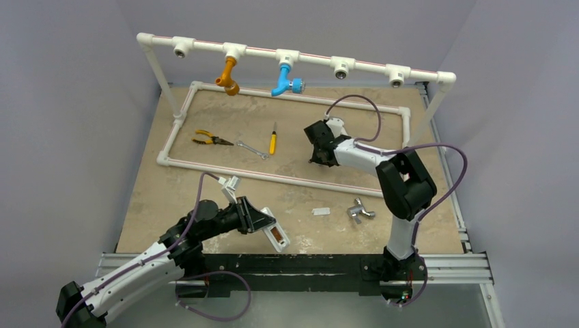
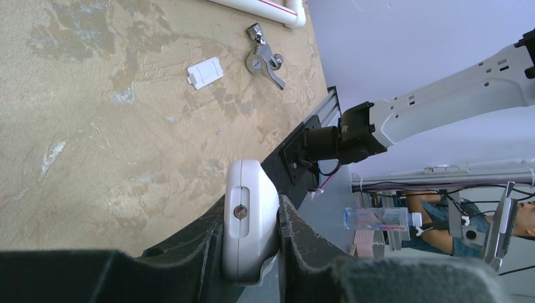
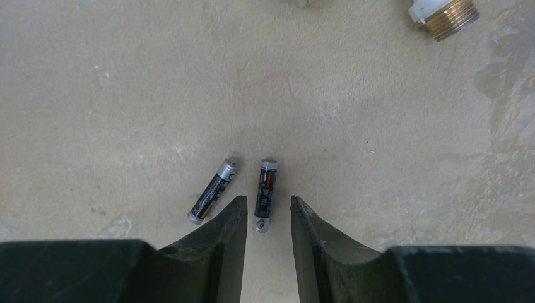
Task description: Load the batteries into the remote control
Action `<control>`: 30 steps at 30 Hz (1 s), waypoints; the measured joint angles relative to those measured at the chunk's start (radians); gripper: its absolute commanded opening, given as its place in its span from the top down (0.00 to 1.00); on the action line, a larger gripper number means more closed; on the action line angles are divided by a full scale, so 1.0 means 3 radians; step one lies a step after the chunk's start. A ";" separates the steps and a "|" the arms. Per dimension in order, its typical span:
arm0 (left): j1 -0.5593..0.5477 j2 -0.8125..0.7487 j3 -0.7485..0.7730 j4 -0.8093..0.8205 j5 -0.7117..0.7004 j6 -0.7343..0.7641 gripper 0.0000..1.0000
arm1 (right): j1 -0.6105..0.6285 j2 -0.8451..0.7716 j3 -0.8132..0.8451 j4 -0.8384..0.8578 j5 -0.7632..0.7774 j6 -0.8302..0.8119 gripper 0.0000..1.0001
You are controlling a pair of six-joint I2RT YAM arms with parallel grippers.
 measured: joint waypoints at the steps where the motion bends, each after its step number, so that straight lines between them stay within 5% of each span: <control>1: 0.0001 0.0000 0.0000 0.0000 0.0000 0.0000 1.00 | -0.0001 0.0034 0.0006 -0.0003 -0.0003 -0.0005 0.72; 11: 0.0022 -0.0019 -0.0006 -0.0003 0.0000 -0.0001 1.00 | -0.0004 0.0155 0.0018 -0.0011 0.0004 -0.0078 0.77; 21: 0.0023 -0.0033 -0.0008 -0.0001 0.0000 -0.0001 1.00 | -0.0004 0.0100 -0.0070 0.0075 -0.0014 -0.0178 1.00; 30: 0.0031 0.0045 -0.0008 0.0031 0.0025 0.0000 1.00 | -0.0004 -0.1128 -0.1115 0.0323 -0.0272 -0.0478 1.00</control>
